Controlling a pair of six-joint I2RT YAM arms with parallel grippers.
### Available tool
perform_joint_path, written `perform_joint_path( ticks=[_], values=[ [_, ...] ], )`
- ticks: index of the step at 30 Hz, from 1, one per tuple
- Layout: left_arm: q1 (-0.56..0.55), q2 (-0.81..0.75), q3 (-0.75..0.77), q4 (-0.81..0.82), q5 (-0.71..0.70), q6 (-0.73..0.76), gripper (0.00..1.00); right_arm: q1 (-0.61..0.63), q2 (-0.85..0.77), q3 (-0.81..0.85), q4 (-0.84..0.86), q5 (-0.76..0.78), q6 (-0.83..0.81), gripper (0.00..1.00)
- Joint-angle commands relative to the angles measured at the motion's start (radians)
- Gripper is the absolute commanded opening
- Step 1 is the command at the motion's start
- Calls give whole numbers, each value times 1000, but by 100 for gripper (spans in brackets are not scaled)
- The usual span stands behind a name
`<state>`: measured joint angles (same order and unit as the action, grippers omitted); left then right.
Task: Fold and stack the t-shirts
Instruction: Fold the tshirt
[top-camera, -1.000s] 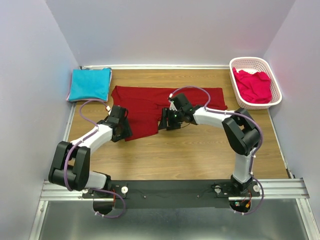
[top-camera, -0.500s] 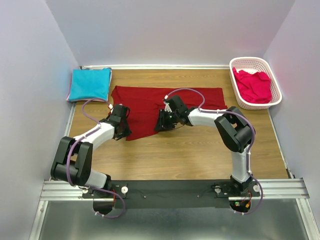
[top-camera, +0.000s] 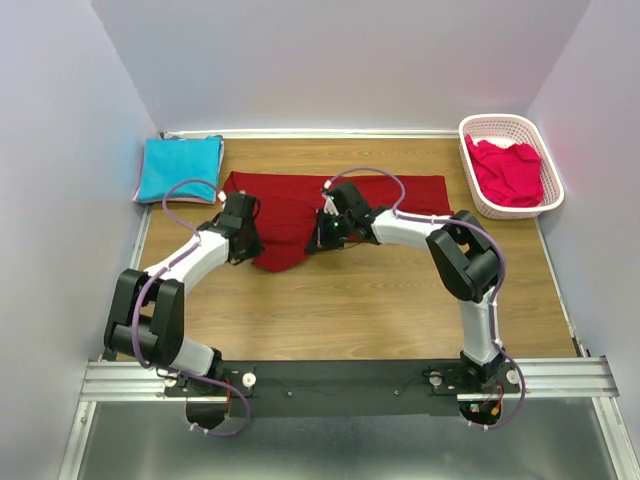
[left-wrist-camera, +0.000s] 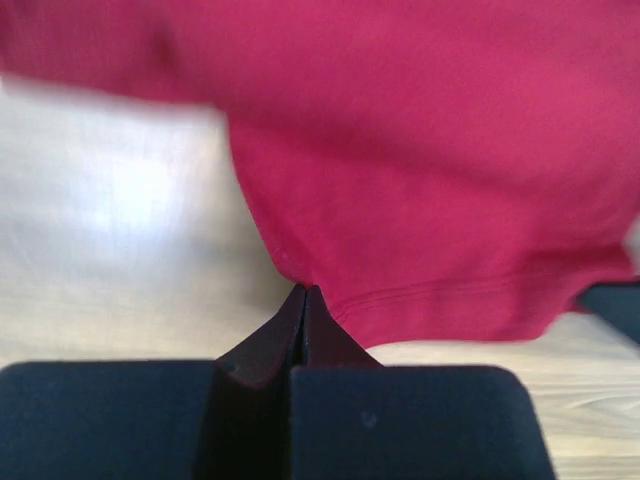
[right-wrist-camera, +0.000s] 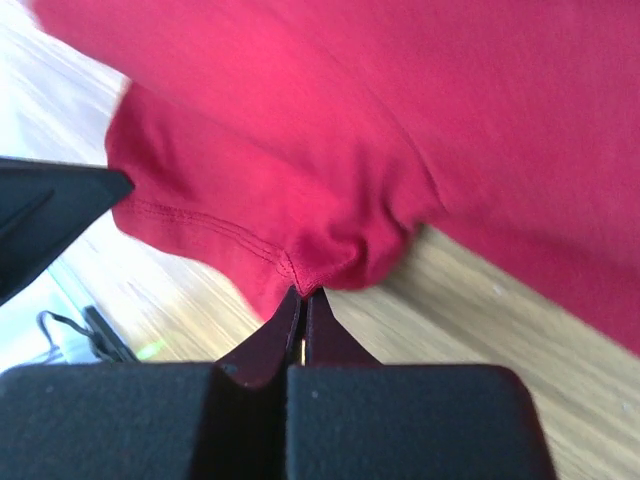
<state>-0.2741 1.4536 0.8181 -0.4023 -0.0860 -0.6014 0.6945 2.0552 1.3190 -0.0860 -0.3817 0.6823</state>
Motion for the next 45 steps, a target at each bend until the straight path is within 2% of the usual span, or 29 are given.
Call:
perform_joint_path(
  ticks=[1,9,22,29,36,45],
  values=[
    [32,53,145,3,-26,46,0,-38,36,95,-14,33,-21,1],
    [93,290,456,22,-64,106,0,-118,152,287,-20,35,-75,1],
    [111,522,766,82,-90,147,0,-199,312,506,-18,58,-151,2],
    [121,605,814,109,-90,141,0,-205,358,568,-17,73,-179,2],
    [147,623,788,115,-77,103,0,-211,381,595,-20,81,-193,4],
    [145,573,737,66,-15,63,0,-213,332,531,-20,29,-175,5]
  ],
)
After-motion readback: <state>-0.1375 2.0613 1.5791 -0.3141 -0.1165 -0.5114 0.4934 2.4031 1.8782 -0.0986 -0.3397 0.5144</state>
